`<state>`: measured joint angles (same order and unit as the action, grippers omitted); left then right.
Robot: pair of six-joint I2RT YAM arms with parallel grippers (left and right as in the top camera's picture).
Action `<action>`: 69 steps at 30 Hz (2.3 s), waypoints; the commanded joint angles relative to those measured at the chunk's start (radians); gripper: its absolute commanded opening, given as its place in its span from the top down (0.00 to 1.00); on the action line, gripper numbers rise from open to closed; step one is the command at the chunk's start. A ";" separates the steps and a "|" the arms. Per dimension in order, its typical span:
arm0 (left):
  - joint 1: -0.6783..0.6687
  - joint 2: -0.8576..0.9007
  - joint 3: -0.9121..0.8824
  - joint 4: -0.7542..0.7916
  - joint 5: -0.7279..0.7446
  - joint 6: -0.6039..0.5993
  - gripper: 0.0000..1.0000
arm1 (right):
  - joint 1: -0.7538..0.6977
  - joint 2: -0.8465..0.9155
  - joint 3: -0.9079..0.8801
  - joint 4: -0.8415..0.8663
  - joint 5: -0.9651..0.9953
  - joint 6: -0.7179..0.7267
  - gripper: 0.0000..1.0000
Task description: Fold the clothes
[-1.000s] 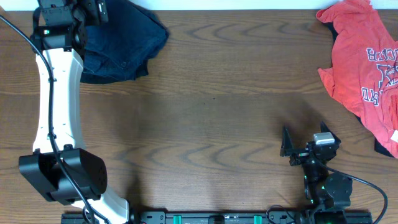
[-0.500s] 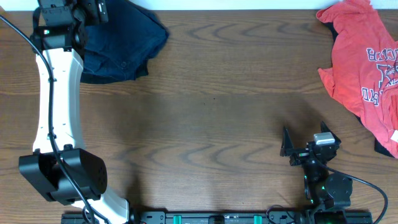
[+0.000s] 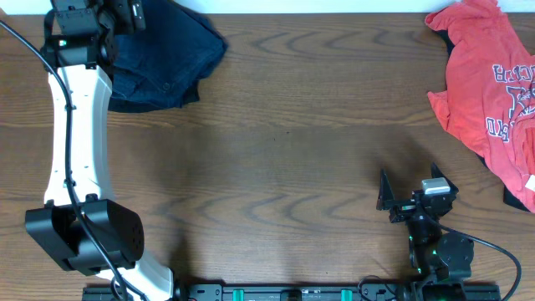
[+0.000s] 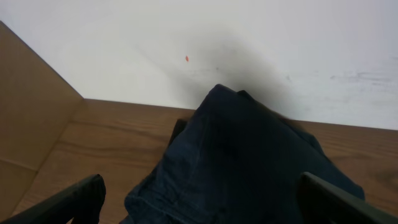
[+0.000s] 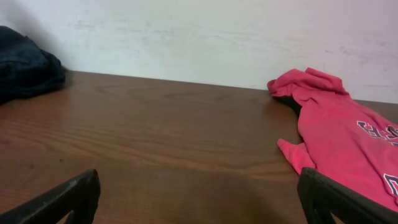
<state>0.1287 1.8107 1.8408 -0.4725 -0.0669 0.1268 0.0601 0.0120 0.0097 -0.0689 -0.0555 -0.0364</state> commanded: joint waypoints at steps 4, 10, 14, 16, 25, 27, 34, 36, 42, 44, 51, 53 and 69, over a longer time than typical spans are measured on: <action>0.001 0.005 0.002 -0.010 -0.013 0.017 0.02 | -0.001 -0.007 -0.004 -0.001 -0.001 0.006 0.01; -0.006 -0.008 0.002 -0.030 -0.013 0.017 0.02 | -0.001 -0.007 -0.004 -0.001 -0.001 0.006 0.01; -0.010 -0.064 0.002 -0.071 -0.021 0.032 0.02 | -0.001 -0.007 -0.004 -0.001 -0.001 0.006 0.01; -0.010 -0.103 0.002 -0.105 -0.021 0.032 0.02 | -0.001 -0.007 -0.004 -0.001 -0.001 0.006 0.01; -0.010 -0.299 -0.085 -0.157 0.052 0.034 0.02 | -0.001 -0.007 -0.004 -0.001 -0.001 0.006 0.01; -0.009 -0.351 -0.133 -0.146 0.060 0.033 0.02 | -0.001 -0.007 -0.004 -0.002 -0.001 0.006 0.01; -0.010 -0.553 -0.411 0.003 0.060 0.032 0.02 | -0.001 -0.007 -0.004 -0.001 -0.001 0.006 0.01; -0.010 -0.620 -0.513 0.061 0.061 0.032 0.02 | -0.001 -0.007 -0.004 -0.001 -0.001 0.006 0.01; -0.010 -0.852 -0.848 0.248 0.085 0.032 0.02 | -0.001 -0.007 -0.004 -0.001 -0.001 0.006 0.01; -0.010 -0.938 -0.964 0.300 0.087 0.032 0.02 | -0.001 -0.007 -0.004 -0.001 -0.001 0.005 0.01; -0.010 -1.198 -1.253 0.399 0.144 0.032 0.02 | -0.001 -0.007 -0.004 -0.001 -0.001 0.006 0.01; -0.010 -1.270 -1.316 0.412 0.174 0.032 0.02 | -0.001 -0.007 -0.004 -0.001 -0.001 0.006 0.01; -0.037 -1.674 -1.645 0.437 0.195 -0.009 0.02 | -0.001 -0.007 -0.004 -0.001 -0.001 0.006 0.01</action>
<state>0.0952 0.1848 0.2195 -0.0570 0.1181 0.1299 0.0601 0.0120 0.0097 -0.0689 -0.0551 -0.0364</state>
